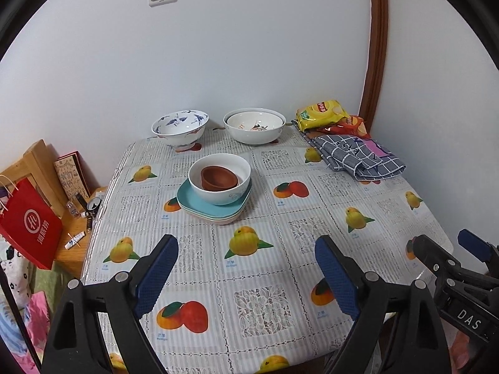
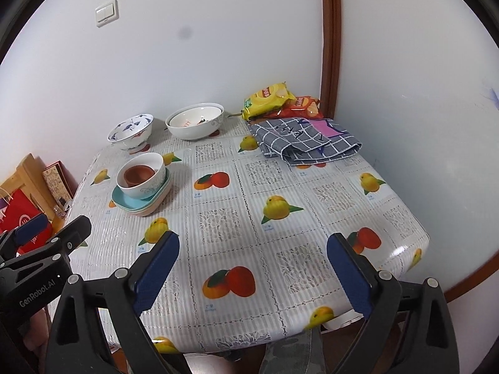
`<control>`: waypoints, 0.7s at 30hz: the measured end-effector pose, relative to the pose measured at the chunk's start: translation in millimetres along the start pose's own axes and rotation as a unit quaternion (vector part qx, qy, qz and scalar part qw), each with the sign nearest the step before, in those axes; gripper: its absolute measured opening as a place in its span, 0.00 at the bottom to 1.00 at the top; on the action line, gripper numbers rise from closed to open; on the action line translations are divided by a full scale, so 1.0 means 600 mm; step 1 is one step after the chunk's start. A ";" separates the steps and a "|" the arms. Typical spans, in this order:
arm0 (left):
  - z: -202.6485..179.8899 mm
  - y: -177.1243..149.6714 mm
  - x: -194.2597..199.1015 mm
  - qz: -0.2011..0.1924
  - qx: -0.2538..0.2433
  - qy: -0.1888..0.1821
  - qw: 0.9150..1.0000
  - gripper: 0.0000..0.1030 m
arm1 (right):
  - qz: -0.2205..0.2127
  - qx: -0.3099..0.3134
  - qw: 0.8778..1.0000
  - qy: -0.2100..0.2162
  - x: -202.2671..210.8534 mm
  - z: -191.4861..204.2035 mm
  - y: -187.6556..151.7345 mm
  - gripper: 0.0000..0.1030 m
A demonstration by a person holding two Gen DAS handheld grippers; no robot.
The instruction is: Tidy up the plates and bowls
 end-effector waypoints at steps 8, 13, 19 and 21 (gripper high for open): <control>-0.001 -0.003 0.005 -0.002 0.000 0.002 1.000 0.87 | -0.006 -0.005 1.000 -0.001 0.012 -0.010 -0.005 0.92; -0.003 -0.004 0.007 -0.002 -0.002 0.000 1.000 0.87 | -0.010 -0.004 1.000 -0.002 0.017 -0.014 -0.008 0.92; -0.008 -0.005 0.005 0.001 -0.003 -0.001 1.000 0.87 | -0.010 -0.006 1.000 -0.002 0.019 -0.017 -0.009 0.92; -0.009 -0.005 0.005 0.001 -0.003 -0.001 1.000 0.87 | -0.010 -0.006 1.000 -0.002 0.018 -0.018 -0.009 0.92</control>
Point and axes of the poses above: each gripper's, at about its wrist camera, not at the fingertips, and x roughly against the way its jaws point, z to its left, y to its top, the point moved 5 cm from there along -x, roughly the way its jaws point, and after that the axes turned 14 degrees about z, right-handed, at the moved point
